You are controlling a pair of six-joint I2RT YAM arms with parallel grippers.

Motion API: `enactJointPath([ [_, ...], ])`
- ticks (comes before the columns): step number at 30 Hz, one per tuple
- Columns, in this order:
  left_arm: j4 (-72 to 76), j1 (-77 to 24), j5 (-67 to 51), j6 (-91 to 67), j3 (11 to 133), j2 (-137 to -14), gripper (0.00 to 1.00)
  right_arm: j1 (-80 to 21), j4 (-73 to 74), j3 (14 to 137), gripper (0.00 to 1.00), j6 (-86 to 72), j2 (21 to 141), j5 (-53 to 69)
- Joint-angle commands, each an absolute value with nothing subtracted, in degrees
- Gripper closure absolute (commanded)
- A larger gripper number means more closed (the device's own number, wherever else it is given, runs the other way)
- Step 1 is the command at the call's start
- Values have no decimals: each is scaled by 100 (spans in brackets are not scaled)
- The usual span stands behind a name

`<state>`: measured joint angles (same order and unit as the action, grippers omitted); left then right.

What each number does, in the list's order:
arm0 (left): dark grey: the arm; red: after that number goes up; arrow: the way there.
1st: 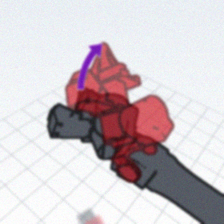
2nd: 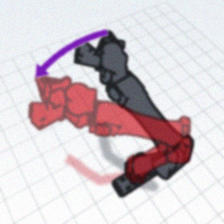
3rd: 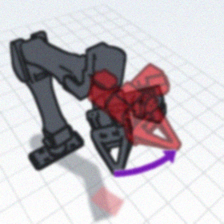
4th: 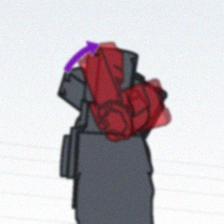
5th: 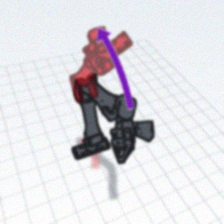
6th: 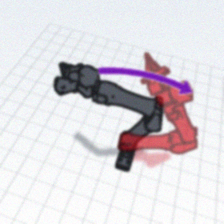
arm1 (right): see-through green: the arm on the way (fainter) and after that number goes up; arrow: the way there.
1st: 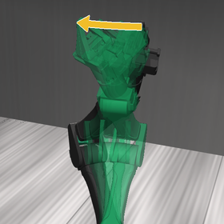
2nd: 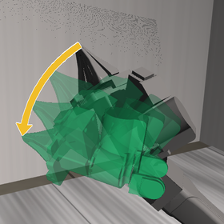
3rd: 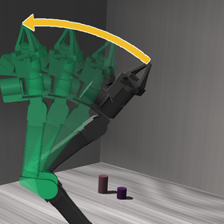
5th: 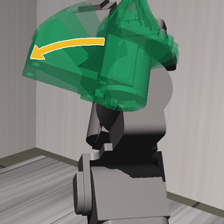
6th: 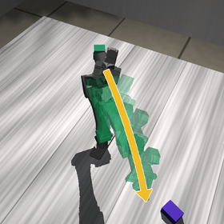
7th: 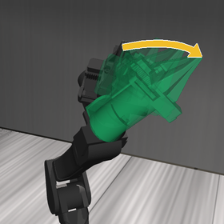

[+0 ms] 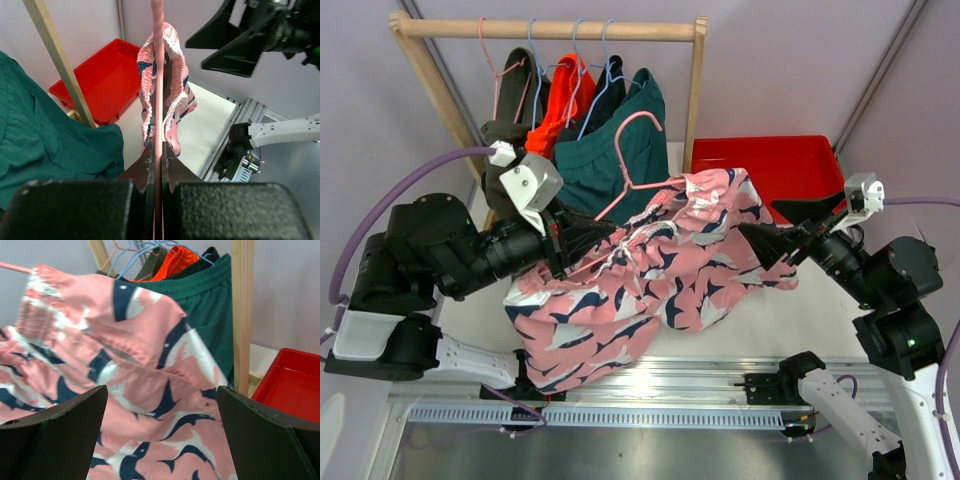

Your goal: Remove the shorts from the hanger

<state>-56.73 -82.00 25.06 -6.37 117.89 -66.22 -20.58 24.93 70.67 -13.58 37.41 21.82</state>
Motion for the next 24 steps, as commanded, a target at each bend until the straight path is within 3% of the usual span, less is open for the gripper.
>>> enactJointPath([
  [1, -5318, -8235, 2251, -597, 11839, -6425, 100, -2092, 2023, 6777, 1, -1204, 3849, 1917],
  [3, -5239, -8235, 2197, -624, 11682, -6329, 100, -2092, 1568, 6461, 5, -1257, 3928, 1890],
  [4, -5221, -8235, 2162, -650, 11646, -6250, 100, -2092, 1390, 6364, 22, -1292, 3964, 1916],
  [8, -5054, -8235, 2048, -694, 11409, -6056, 100, -2092, 521, 5916, 24, -1581, 4340, 1969],
  [9, -5028, -8235, 2030, -703, 11347, -6021, 100, -2083, 362, 5863, 33, -1643, 4411, 2030],
  [11, -5010, -8235, 2030, -729, 11268, -5950, 100, -2083, -67, 5784, 68, -1775, 4535, 2232],
  [12, -5045, -8235, 2056, -738, 11224, -5959, 100, -2092, -201, 5766, 92, -1915, 4631, 2267],
  [13, -5071, -8235, 2091, -773, 11206, -5950, 100, -2100, -289, 5783, 100, -1951, 4667, 2337],
  [16, -5246, -8235, 2223, -878, 11065, -6029, 100, -2100, -457, 5862, 100, -1917, 4597, 2251],
  [24, -5888, -8244, 2434, -1554, 10503, -6144, 100, -1504, 377, 6486, 100, -1582, 4526, 10],
])
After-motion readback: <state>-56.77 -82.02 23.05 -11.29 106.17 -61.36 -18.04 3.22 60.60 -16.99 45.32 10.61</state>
